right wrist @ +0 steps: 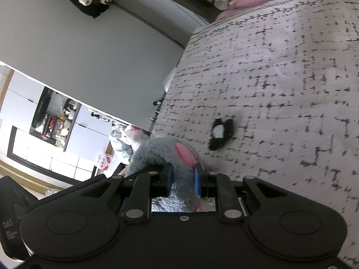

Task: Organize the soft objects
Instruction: 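Lift the blue plush with the left gripper and carry it over the box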

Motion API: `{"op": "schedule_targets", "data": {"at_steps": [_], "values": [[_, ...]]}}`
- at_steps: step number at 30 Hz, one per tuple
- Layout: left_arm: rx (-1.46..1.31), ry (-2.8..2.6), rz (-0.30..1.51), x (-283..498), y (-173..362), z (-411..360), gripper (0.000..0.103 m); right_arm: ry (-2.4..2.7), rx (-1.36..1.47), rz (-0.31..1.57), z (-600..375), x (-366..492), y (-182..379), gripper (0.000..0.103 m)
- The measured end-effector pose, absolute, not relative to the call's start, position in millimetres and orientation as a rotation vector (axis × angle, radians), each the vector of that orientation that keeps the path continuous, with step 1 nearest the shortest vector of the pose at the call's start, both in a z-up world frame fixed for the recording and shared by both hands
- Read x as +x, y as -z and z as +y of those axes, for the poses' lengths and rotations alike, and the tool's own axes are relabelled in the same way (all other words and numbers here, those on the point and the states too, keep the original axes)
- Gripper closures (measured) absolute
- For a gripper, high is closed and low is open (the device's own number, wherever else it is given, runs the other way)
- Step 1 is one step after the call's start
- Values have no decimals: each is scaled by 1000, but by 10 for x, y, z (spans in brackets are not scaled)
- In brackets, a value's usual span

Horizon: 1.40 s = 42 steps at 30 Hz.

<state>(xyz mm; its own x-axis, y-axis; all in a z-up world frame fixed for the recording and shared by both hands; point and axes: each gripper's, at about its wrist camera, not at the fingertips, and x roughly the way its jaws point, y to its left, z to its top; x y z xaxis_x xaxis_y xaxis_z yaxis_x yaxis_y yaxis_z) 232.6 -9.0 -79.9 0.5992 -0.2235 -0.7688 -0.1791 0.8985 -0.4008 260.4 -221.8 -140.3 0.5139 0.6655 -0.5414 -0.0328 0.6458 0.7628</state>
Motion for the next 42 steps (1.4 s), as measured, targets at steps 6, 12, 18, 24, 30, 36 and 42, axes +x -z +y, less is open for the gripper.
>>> {"op": "schedule_targets", "data": {"at_steps": [6,12,18,24,30,36,42], "values": [[-494,10,922,2185,728,163,66,-494,781,956,-1990,2515,1334,84],[-533,-8,899,2073,643,461,66,-507,767,954,-1696,2454,1227,84],[-574,-25,876,1980,559,762,66,-540,740,955,-1416,2435,1107,84],[-626,-40,844,1891,535,1086,67,-570,740,961,-1135,2444,1044,83],[-653,-55,818,1866,531,1348,67,-573,724,957,-861,2479,995,83],[-654,-61,805,1953,603,1538,67,-561,736,975,-671,2606,1047,83],[-690,-91,815,2084,744,1742,67,-533,731,1001,-443,2748,1153,83]]}}
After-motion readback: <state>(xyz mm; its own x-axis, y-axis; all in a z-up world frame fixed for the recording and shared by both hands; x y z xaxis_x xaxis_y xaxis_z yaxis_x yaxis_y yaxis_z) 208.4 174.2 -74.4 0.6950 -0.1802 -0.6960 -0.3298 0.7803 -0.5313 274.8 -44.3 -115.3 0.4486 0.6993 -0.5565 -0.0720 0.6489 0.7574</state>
